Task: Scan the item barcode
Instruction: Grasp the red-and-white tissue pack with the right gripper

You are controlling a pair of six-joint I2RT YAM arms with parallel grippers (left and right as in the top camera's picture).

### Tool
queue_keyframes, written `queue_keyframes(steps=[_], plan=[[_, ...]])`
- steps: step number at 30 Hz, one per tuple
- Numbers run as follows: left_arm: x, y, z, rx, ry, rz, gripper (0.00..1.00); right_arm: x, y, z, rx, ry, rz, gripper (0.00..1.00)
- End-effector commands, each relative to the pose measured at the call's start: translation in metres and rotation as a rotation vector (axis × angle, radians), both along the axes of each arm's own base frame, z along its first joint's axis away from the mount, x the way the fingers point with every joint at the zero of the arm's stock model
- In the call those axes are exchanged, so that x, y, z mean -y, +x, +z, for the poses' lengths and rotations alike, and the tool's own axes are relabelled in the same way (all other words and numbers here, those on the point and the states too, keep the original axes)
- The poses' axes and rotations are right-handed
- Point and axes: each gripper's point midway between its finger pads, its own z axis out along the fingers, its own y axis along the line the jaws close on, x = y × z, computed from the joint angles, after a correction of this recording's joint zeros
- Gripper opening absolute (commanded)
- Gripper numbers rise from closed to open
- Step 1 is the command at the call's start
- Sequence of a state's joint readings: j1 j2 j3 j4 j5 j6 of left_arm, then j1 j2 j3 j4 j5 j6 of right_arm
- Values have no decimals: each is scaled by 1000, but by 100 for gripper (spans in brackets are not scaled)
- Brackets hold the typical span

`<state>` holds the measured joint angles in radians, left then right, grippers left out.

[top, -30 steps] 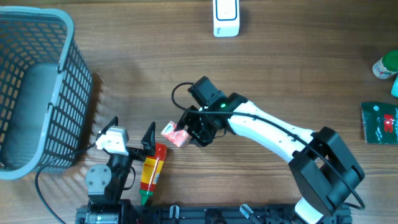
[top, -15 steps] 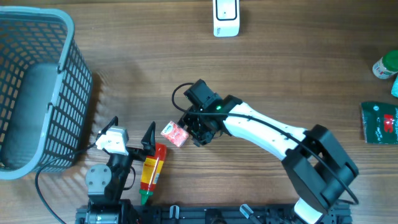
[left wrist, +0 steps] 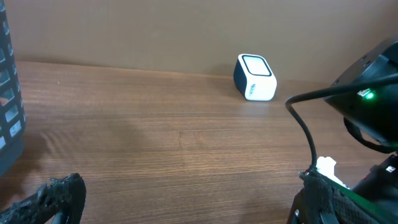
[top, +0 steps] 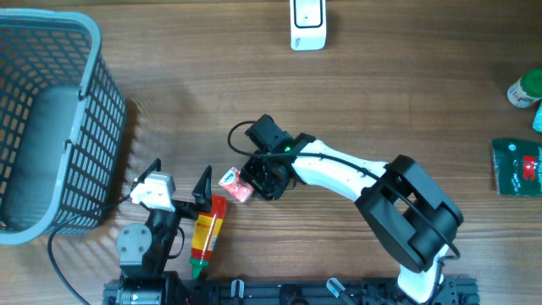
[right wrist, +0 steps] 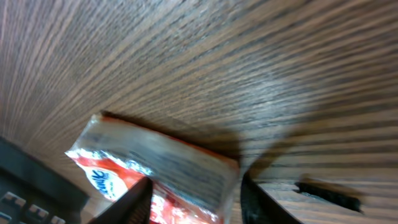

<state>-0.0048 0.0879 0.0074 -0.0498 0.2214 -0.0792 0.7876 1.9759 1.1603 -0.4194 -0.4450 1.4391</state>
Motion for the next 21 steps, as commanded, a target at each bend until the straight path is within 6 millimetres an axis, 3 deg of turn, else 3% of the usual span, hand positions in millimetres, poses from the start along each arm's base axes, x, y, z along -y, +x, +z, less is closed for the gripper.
queue_keyframes(steps=[1,5,6,9,14,21], plan=[[-1,0,-2,-4,21,3,100,9,-10,-28,-45,-68,0,32],[-1,0,-2,-4,21,3,100,11,-8,-27,-55,-61,-5,20],[-1,0,-2,-4,21,3,100,11,-8,-26,-73,-47,-7,12],[-1,0,-2,-4,21,3,100,7,-11,-14,-151,52,11,5],[-1,0,-2,-4,21,3,100,16,-3,22,-225,337,129,4],[-1,0,-2,-4,21,3,100,55,-4,68,-278,646,207,4]])
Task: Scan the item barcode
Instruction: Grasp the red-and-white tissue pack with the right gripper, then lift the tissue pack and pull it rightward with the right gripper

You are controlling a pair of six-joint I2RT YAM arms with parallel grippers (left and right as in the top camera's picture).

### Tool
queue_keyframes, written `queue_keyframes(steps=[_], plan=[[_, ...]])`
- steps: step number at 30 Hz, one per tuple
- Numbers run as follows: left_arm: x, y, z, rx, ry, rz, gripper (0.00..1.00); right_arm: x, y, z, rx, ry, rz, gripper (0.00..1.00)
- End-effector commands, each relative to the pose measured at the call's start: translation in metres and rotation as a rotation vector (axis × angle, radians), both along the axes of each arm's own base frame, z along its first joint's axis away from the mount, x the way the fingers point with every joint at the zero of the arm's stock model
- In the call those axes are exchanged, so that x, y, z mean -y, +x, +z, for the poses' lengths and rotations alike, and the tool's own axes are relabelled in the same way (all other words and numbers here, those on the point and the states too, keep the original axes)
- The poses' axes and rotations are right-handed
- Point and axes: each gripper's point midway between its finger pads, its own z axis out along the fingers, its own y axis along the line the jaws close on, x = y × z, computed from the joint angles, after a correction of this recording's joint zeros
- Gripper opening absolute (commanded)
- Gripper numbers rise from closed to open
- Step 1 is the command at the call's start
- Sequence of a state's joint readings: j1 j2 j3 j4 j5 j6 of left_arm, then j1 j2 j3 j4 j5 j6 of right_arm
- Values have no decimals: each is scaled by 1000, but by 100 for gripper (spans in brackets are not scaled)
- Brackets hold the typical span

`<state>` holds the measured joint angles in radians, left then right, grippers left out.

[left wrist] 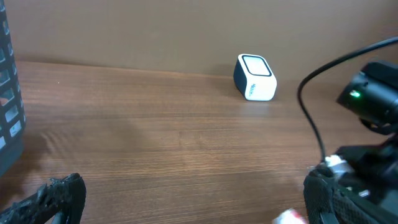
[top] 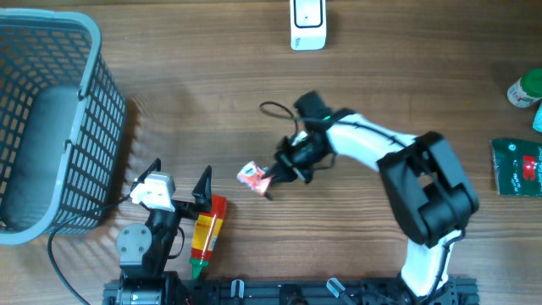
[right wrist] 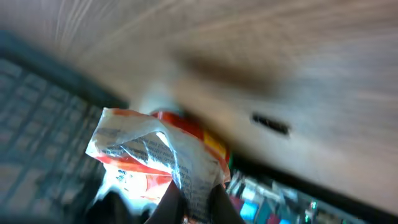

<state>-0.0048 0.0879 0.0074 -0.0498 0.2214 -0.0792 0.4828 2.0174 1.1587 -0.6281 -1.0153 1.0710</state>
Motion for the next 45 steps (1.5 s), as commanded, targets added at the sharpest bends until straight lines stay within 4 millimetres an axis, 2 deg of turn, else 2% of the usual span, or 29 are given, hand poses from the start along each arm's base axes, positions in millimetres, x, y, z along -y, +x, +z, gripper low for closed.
queue_keyframes(steps=[1,8,12,14,18,35,37,41,45], plan=[[-1,0,-2,-4,21,3,100,9,-13,31,3,268,77,4],[-1,0,-2,-4,21,3,100,49,-50,50,-112,262,118,4],[-1,0,-2,-4,21,3,100,69,-77,63,-189,220,200,4],[-1,0,-2,-4,21,3,100,77,-87,65,-203,198,249,4],[-1,0,-2,-4,21,3,100,90,-97,56,-215,117,328,4],[-1,0,-2,-4,21,3,100,92,-99,58,-215,93,331,4],[-1,0,-2,-4,21,3,100,92,-99,63,-192,96,334,4],[-1,0,-2,-4,21,3,100,95,-107,84,-128,72,320,4],[-1,0,-2,-4,21,3,100,101,-125,103,-79,55,304,4]])
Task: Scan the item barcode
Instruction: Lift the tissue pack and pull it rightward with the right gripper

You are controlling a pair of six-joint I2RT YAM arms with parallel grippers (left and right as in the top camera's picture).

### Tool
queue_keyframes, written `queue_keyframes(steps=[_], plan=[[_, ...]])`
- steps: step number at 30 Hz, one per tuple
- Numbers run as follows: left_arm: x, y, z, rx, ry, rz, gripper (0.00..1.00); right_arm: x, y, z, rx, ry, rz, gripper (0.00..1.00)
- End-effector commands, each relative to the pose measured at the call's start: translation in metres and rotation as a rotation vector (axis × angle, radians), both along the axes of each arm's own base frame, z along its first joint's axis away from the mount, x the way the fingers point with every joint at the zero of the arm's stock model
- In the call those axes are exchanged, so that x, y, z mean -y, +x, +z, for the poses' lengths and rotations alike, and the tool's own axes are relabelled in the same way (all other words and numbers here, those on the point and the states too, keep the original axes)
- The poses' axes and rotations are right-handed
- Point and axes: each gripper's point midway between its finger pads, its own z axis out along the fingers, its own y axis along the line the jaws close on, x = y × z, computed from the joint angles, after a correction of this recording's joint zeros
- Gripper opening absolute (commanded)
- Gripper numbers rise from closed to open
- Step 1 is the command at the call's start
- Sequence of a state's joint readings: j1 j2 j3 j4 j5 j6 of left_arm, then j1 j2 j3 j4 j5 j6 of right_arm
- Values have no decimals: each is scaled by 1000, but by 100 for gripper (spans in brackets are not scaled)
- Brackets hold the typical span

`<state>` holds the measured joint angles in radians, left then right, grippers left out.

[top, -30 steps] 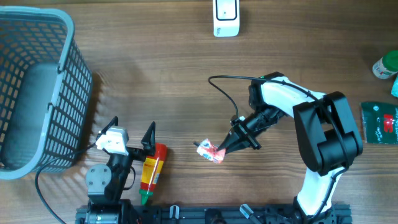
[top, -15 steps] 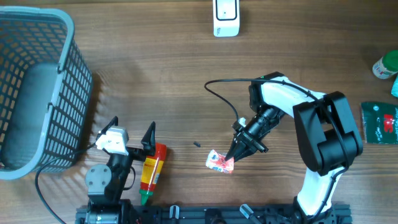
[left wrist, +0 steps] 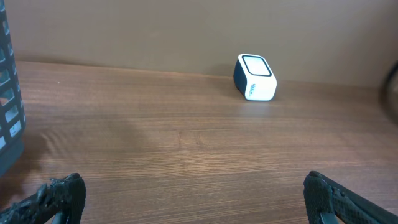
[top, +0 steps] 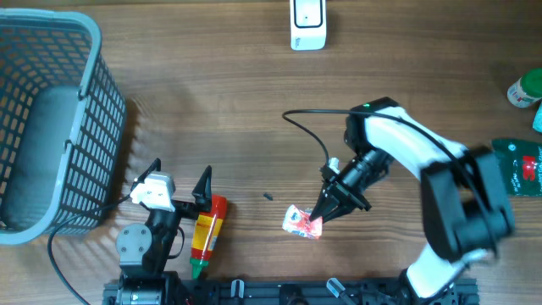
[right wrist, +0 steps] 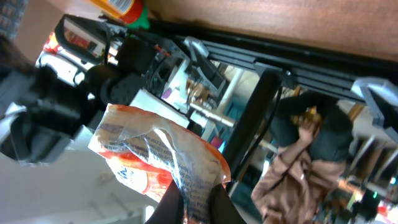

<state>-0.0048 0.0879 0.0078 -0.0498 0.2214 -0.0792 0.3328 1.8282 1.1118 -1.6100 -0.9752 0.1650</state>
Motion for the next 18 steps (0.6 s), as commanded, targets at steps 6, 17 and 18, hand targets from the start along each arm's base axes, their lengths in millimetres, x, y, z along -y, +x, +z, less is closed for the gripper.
queue_keyframes(steps=[6,17,18], plan=[[-1,0,-3,-4,21,3,100,15,-54,29,8,-91,-67,4],[-1,0,-3,-4,21,3,100,-9,-45,65,-95,74,-226,4],[-1,0,-3,-4,21,3,100,-12,-40,69,-162,61,-278,5]])
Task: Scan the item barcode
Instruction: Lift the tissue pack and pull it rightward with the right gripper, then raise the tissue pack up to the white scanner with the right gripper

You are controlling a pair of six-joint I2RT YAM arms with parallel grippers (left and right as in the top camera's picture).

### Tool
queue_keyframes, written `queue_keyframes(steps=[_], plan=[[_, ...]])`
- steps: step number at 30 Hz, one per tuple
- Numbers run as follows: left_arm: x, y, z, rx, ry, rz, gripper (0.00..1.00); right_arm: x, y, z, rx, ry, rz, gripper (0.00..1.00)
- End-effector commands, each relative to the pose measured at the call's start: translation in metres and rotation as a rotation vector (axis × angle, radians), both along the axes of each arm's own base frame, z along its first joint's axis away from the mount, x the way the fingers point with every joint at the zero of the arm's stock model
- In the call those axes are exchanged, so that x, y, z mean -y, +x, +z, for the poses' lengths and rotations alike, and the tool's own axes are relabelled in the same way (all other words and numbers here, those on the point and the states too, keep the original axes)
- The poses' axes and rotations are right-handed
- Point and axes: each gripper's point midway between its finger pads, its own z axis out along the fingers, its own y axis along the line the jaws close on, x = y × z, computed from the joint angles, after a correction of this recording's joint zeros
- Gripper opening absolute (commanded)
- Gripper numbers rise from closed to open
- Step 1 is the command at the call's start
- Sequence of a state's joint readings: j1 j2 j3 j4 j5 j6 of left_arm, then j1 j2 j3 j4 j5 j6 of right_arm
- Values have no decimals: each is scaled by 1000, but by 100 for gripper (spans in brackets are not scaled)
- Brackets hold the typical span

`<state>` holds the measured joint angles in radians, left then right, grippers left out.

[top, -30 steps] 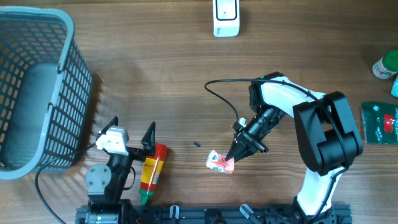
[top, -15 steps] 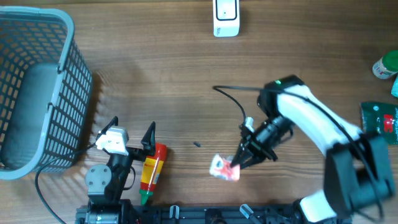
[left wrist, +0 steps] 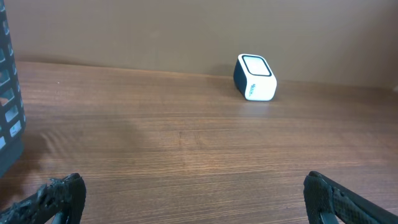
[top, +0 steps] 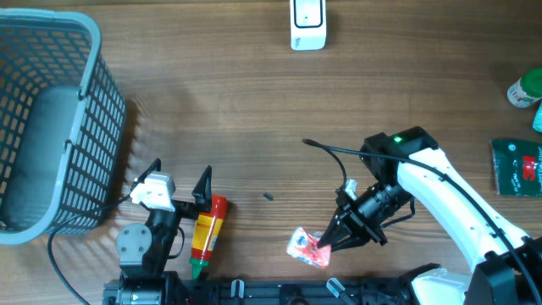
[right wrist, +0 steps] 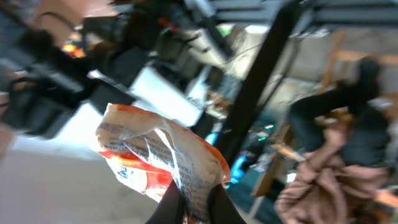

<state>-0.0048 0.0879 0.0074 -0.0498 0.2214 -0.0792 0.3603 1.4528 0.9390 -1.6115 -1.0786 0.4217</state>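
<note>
My right gripper (top: 329, 244) is shut on a small red and white snack packet (top: 306, 246), held in the air near the table's front edge; the right wrist view shows the crumpled packet (right wrist: 158, 158) pinched between the fingers (right wrist: 175, 202), with the room beyond the table behind it. The white barcode scanner (top: 307, 23) stands at the far middle of the table, also in the left wrist view (left wrist: 255, 76). My left gripper (left wrist: 193, 199) rests open at the front left, nothing between its fingers.
A grey mesh basket (top: 51, 119) stands at the left. A red and yellow bottle (top: 206, 235) lies beside my left arm. A green packet (top: 517, 166) and a green-capped jar (top: 525, 88) sit at the right edge. A small dark speck (top: 268, 196) lies mid-table.
My right gripper has moved a little further toward the table's front edge with the packet, still shut on it. The left arm has not moved.
My right gripper was down on the packet on the table beside the left arm. Then it held the packet lifted near the middle. Then it was to the right and nearer the front, and now closer to the front edge.
</note>
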Motion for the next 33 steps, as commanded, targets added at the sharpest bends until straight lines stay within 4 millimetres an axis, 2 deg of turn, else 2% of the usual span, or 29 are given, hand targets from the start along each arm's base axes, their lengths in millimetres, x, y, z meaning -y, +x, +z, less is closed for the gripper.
queue_keyframes(steps=[1,5,10,11,14,22,24,26,28,30,31,33], plan=[[-1,0,-2,-4,21,3,100,-17,15,24,-175,66,-174,5],[-1,0,-2,-4,21,3,100,-21,32,24,-187,88,-238,5],[-1,0,-2,-4,21,3,100,-31,54,66,-257,346,-340,8],[-1,0,-2,-4,21,3,100,-31,60,72,-267,386,-358,5],[-1,0,-2,-4,21,3,100,-29,67,71,-333,356,-386,5],[-1,0,-2,-4,21,3,100,-30,79,69,-248,398,-371,4],[-1,0,-2,-4,21,3,100,-32,83,61,-163,391,-352,4],[-1,0,-2,-4,21,3,100,-32,96,27,-31,235,-353,4],[-1,0,-2,-4,21,3,100,-26,121,-8,186,78,-366,4],[-1,0,-2,-4,21,3,100,-14,145,-35,372,-64,-379,4],[-1,0,-2,-4,21,3,100,-9,159,-42,488,-102,-372,4],[-1,0,-2,-4,21,3,100,-14,177,-33,740,7,-279,4]])
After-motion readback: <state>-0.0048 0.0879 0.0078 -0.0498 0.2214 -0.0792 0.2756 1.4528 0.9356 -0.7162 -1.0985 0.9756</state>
